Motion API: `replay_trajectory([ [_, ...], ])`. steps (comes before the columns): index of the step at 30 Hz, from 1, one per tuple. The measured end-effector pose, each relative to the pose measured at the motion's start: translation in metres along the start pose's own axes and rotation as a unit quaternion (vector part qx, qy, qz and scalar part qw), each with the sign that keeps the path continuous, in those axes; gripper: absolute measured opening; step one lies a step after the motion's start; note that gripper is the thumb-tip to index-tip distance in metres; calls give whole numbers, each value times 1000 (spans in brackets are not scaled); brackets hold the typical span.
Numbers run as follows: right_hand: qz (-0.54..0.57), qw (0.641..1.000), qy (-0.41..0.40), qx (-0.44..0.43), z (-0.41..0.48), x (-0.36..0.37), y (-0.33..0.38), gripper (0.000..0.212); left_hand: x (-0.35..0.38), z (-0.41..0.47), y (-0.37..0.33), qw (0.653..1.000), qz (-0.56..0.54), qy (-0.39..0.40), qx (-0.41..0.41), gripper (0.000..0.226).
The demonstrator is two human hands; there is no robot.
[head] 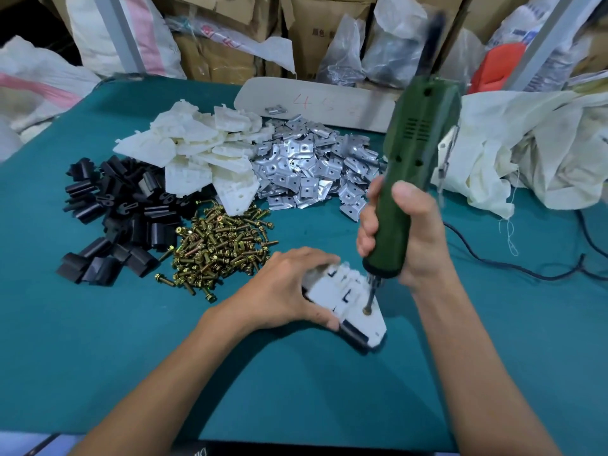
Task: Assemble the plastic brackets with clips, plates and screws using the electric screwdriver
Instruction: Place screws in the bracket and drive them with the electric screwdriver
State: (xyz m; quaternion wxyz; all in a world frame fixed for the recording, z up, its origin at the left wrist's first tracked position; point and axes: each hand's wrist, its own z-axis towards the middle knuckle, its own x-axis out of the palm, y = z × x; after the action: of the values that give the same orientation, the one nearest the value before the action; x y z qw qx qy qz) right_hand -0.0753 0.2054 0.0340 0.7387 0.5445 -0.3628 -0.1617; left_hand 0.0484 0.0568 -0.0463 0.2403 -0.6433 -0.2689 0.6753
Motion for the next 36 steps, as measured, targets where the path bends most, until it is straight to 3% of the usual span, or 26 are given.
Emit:
replay_trajectory([
  [3,93,992,53,69,-1,-10,-4,53,-5,-2,-1,999,11,35,9,92],
  [7,106,992,-32,60,-1,-28,-8,74,-5,-1,-3,999,11,35,-10,93],
  [14,43,986,-130,98,-3,-36,-15,54,-4,-1,-7,996,58,64,-3,102],
  [18,-74,984,-146,70,4,-47,8,16,-12,-1,-8,995,59,56,-49,94],
  [22,-144,968,-205,-16,9,-66,35,29,-17,-4,-12,988,96,-12,-122,99],
  [25,-89,970,-225,-6,4,-82,45,31,-23,-5,-17,988,95,-8,-125,98],
  [31,36,971,-231,53,-18,-100,41,30,-24,12,-38,933,303,-50,-187,97],
  [36,51,966,-253,24,-31,-99,41,40,-21,12,-46,930,313,-70,-180,78],
])
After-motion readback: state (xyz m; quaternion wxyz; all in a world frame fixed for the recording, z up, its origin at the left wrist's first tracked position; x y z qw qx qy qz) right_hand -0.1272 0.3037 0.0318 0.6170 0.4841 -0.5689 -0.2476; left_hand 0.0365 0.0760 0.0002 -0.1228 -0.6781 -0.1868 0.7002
